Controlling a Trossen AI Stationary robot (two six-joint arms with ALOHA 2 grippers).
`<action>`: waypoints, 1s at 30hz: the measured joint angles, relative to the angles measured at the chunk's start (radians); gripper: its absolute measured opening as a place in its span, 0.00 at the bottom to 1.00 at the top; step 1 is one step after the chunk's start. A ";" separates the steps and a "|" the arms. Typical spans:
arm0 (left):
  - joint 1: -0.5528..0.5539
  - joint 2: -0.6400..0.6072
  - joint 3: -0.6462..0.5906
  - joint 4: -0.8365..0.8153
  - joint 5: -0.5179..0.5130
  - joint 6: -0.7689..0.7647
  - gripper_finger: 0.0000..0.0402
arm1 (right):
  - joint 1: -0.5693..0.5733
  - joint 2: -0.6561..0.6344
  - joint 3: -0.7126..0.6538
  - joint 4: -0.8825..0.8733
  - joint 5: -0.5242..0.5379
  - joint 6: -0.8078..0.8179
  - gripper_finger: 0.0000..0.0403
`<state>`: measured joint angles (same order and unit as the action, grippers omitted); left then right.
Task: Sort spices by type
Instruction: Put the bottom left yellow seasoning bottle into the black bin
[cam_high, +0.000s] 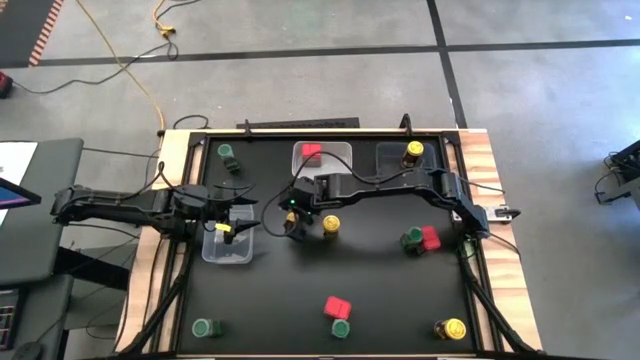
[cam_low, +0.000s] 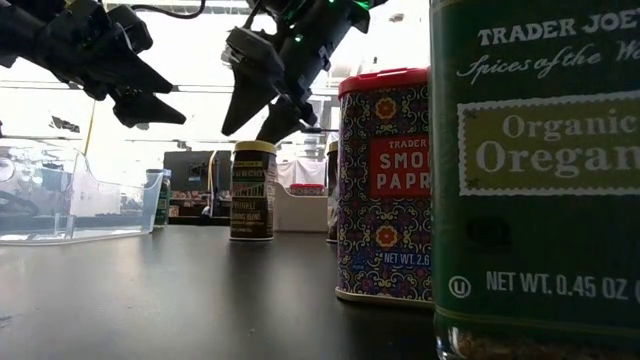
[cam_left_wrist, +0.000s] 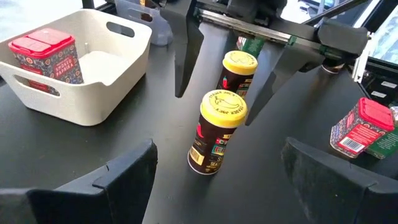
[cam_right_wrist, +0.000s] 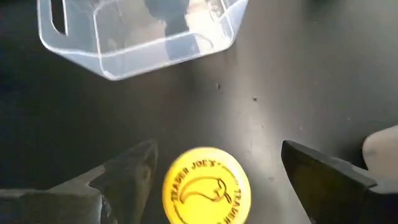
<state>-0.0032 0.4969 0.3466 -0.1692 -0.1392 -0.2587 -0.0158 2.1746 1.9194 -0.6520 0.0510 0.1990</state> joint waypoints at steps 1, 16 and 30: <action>0.000 0.000 0.000 0.000 0.000 0.000 0.82 | 0.000 0.000 0.000 -0.014 0.001 -0.012 0.92; 0.000 0.000 0.000 0.001 0.000 0.000 0.82 | 0.005 0.009 -0.039 -0.018 0.004 -0.050 0.92; 0.000 0.000 0.000 0.002 0.000 -0.006 0.82 | -0.002 0.047 -0.036 -0.009 -0.015 -0.045 0.86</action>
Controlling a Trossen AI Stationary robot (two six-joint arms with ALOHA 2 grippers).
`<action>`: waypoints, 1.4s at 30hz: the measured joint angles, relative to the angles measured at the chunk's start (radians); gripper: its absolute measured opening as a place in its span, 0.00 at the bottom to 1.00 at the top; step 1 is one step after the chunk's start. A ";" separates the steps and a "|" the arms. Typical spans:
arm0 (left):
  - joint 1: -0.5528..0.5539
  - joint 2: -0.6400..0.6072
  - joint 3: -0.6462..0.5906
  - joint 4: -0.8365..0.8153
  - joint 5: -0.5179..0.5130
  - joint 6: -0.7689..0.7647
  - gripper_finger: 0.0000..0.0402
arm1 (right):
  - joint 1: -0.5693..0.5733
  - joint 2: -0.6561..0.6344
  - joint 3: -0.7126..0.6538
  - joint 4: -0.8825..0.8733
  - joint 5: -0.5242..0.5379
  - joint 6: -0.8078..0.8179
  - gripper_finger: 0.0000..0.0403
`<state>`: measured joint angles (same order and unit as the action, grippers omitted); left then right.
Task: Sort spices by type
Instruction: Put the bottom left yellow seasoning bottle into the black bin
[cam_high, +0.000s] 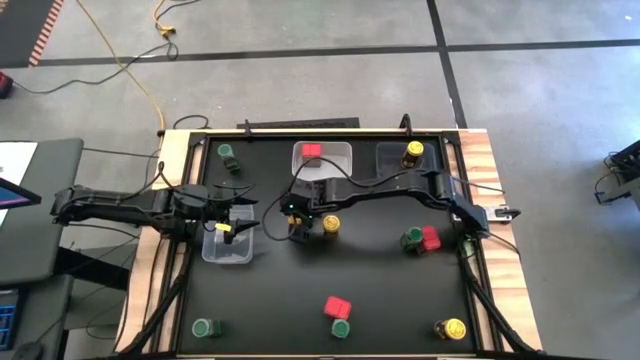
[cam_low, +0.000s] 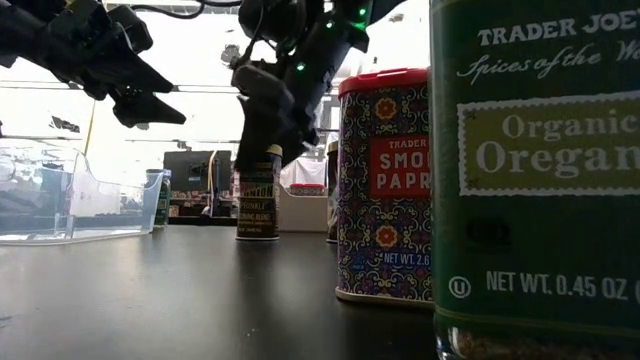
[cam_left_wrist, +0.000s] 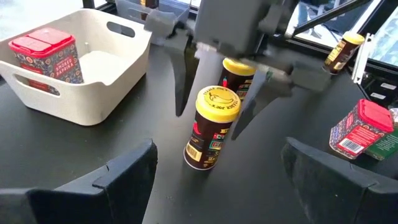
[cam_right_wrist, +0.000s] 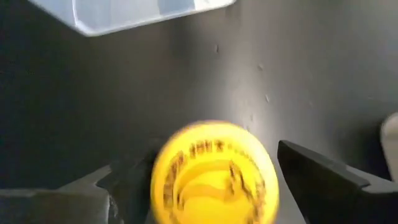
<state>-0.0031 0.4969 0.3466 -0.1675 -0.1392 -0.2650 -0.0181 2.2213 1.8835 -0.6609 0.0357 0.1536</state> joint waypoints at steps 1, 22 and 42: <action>0.000 0.000 0.000 0.000 0.000 -0.001 0.82 | 0.000 0.004 -0.001 -0.004 0.000 0.001 0.86; 0.000 0.000 0.000 -0.009 0.000 -0.002 0.82 | 0.000 0.011 0.021 -0.056 -0.004 0.022 0.58; 0.000 0.000 0.000 -0.010 0.000 -0.009 0.82 | -0.061 -0.107 0.242 -0.344 0.042 0.008 0.58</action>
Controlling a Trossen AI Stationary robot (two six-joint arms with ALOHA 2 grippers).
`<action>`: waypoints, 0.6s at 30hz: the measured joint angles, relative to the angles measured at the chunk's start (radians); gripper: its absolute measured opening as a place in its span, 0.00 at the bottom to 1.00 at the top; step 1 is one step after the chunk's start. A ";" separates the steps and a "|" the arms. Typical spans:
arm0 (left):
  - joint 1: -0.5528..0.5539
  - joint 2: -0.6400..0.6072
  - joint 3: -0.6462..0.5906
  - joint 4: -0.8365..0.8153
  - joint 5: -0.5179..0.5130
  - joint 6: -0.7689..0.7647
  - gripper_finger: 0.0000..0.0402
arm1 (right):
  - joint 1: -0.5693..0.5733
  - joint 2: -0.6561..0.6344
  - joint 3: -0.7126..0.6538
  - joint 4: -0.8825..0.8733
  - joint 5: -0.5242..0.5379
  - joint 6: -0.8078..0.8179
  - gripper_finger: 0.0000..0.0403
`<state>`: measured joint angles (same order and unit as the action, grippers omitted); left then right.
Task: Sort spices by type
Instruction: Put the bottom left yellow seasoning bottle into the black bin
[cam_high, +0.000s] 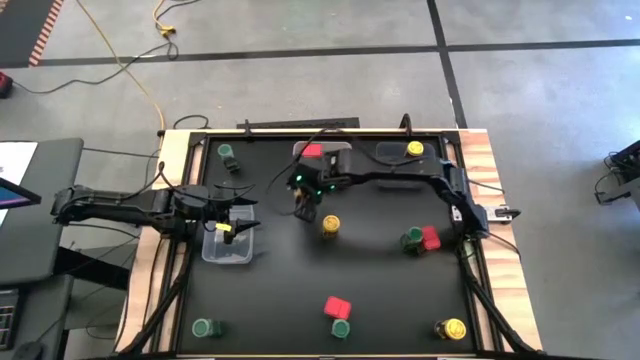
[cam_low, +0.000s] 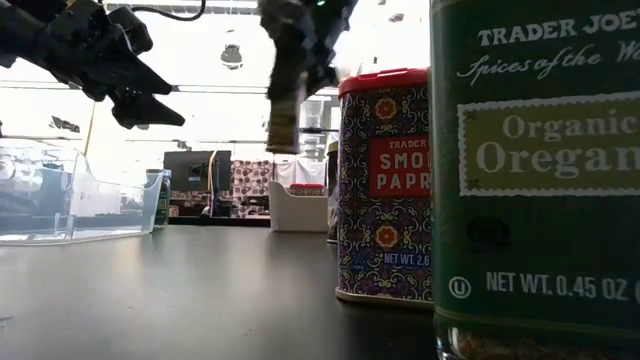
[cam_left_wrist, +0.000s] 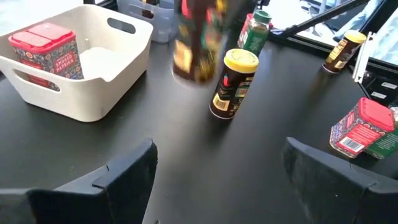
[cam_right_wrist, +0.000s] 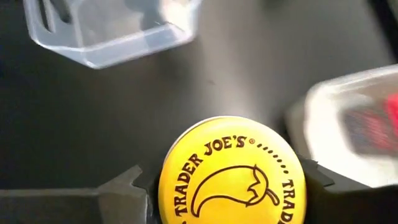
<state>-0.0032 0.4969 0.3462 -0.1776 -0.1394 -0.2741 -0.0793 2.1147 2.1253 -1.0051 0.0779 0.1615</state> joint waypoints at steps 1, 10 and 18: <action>0.000 0.000 0.000 -0.001 0.000 -0.001 0.82 | -0.007 -0.019 0.000 -0.021 0.010 -0.010 0.58; 0.000 0.000 0.000 -0.014 0.000 0.001 0.82 | -0.071 -0.260 -0.121 -0.112 0.033 -0.086 0.58; 0.000 0.000 0.000 -0.015 0.000 0.001 0.82 | -0.175 -0.613 -0.605 0.012 0.054 -0.090 0.58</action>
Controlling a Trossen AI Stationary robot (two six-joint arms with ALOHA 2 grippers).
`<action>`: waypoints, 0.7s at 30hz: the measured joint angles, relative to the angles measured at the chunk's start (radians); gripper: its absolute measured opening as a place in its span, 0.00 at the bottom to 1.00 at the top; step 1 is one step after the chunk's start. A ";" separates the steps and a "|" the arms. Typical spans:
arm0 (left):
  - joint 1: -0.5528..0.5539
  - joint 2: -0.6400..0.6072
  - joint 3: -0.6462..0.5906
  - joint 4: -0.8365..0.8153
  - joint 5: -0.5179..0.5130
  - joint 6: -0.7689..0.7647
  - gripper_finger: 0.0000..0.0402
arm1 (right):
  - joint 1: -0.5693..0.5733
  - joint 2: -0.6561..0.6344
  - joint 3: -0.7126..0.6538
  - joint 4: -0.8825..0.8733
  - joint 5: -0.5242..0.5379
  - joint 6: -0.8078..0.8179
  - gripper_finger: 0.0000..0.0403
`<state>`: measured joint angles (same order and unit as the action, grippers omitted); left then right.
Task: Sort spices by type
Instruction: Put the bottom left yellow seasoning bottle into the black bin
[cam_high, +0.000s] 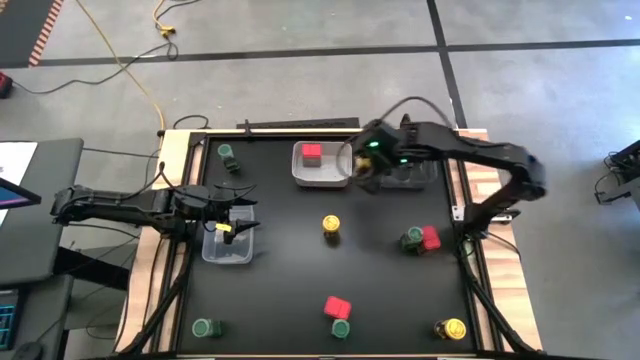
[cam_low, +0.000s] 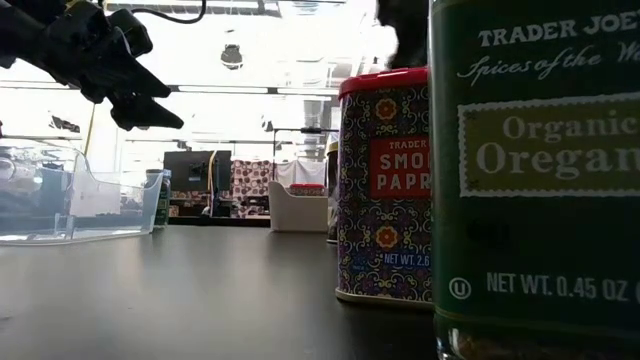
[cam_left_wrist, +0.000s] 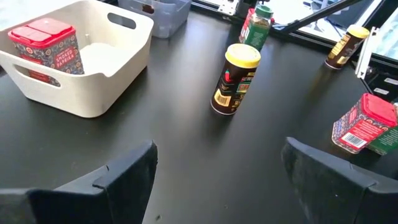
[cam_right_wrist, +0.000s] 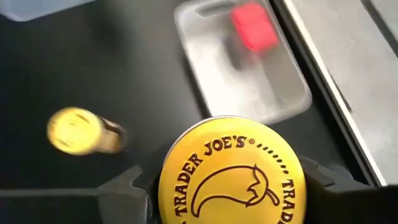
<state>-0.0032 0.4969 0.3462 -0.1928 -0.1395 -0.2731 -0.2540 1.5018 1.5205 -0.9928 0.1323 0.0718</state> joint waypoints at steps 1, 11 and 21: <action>0.000 0.000 0.000 0.000 0.000 0.000 0.82 | -0.020 -0.051 -0.059 0.019 0.000 0.006 0.58; 0.000 0.000 0.000 0.000 -0.002 0.047 0.82 | -0.289 -0.343 -0.416 0.074 -0.005 0.034 0.58; 0.000 0.000 0.000 0.000 -0.004 0.086 0.82 | -0.451 -0.248 -0.556 0.297 -0.134 -0.057 0.58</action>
<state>-0.0032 0.4971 0.3462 -0.1932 -0.1436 -0.1875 -0.7051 1.2541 0.9642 -0.6957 -0.0017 0.0152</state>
